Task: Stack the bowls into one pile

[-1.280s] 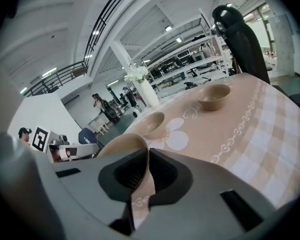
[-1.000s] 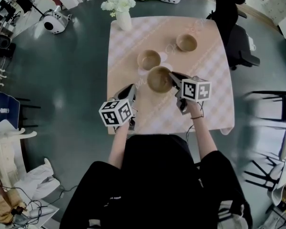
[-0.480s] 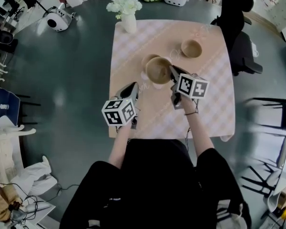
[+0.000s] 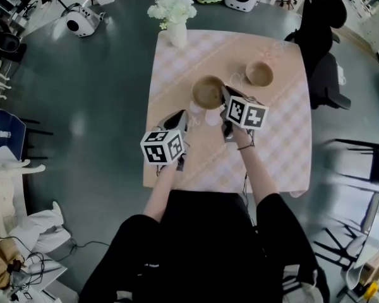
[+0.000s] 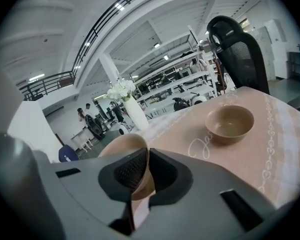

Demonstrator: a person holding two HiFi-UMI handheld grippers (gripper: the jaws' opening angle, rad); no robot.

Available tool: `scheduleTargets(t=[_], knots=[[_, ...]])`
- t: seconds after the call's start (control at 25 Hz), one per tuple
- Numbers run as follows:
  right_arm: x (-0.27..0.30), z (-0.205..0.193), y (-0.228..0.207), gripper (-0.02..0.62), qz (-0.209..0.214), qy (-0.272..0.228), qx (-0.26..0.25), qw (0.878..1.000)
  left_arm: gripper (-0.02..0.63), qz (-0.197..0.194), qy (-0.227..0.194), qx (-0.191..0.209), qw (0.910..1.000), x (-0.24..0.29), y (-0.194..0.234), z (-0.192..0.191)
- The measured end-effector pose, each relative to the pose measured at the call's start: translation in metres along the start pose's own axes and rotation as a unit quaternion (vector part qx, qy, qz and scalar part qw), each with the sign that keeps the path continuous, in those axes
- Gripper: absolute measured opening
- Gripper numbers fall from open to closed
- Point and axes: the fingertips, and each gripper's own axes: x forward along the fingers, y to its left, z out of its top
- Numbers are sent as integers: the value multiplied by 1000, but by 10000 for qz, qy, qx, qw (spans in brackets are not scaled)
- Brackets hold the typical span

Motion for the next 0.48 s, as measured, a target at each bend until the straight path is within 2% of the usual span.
scheduleTargets(t=[0.48], knots=[[28,-17,-6,14,-343,415,-702,9961,-3,48,297,-129,9995,15,8,-16]])
